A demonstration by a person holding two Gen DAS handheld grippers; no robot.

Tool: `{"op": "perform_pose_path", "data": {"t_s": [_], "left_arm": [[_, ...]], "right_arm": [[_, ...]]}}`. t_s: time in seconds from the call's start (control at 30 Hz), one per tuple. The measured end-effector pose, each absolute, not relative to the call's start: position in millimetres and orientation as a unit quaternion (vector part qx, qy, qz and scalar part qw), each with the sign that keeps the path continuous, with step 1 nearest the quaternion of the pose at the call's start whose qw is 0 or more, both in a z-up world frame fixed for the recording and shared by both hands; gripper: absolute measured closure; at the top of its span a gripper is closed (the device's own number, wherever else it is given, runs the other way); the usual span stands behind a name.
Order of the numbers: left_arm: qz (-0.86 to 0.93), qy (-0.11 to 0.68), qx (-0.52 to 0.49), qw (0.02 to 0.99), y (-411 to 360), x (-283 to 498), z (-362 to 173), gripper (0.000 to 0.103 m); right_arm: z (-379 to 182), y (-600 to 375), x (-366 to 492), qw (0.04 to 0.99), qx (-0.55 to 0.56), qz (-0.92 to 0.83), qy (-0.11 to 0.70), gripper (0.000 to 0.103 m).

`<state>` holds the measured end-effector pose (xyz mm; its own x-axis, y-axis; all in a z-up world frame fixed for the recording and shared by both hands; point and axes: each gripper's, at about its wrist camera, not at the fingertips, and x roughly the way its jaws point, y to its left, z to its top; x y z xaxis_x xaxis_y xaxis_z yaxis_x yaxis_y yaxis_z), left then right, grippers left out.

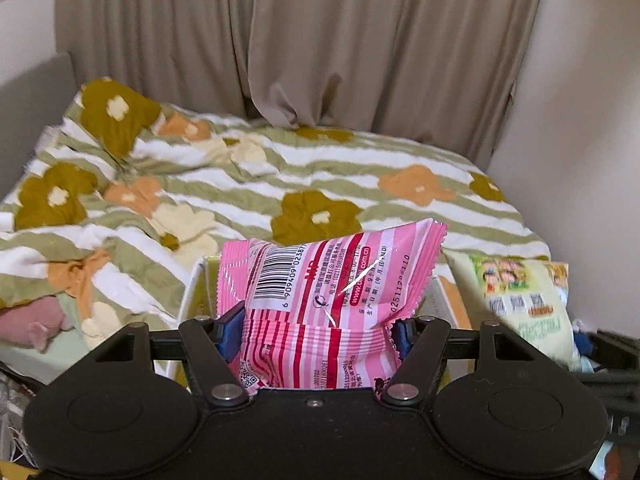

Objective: Organize snacks
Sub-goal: 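Lift both held bags and carry them toward the cardboard box, then open both tools over the box to drop the bags inside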

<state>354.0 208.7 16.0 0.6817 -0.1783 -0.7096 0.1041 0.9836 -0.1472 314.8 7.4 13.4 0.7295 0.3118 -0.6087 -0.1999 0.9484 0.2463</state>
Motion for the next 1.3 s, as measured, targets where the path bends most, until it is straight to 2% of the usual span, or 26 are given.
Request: {"op": "perform_pose_path", "data": {"t_s": [0.07, 0.1, 0.17, 0.2, 0.7, 0.73, 0.8, 0.83, 1.3], "left_arm": [[-0.085, 0.399, -0.058, 0.911, 213, 363, 9, 0.024], [-0.090, 0.400, -0.066, 0.910, 216, 367, 6, 0.015], [-0.094, 0.398, -0.083, 0.909, 224, 369, 4, 0.004], [-0.095, 0.393, -0.090, 0.910, 228, 368, 6, 0.003], [-0.029, 0.372, -0.074, 0.925, 257, 318, 26, 0.003], [-0.023, 0.369, -0.075, 0.926, 259, 314, 28, 0.003], [-0.008, 0.366, -0.078, 0.927, 264, 308, 29, 0.003], [-0.001, 0.367, -0.081, 0.927, 267, 305, 29, 0.003], [0.027, 0.370, -0.101, 0.923, 277, 274, 29, 0.003]], "right_arm": [[5, 17, 318, 0.924, 0.082, 0.126, 0.351, 0.019], [2, 20, 319, 0.923, 0.083, 0.121, 0.356, 0.019], [-5, 26, 319, 0.920, 0.083, 0.114, 0.365, 0.019], [-7, 29, 320, 0.919, 0.080, 0.111, 0.370, 0.019], [-3, 66, 320, 0.916, 0.038, 0.167, 0.364, 0.016], [-3, 70, 320, 0.915, 0.036, 0.176, 0.361, 0.015], [-4, 77, 320, 0.911, 0.035, 0.194, 0.362, 0.002], [-6, 80, 320, 0.909, 0.034, 0.203, 0.363, 0.000], [-8, 85, 294, 0.916, 0.006, 0.211, 0.341, 0.000]]}}
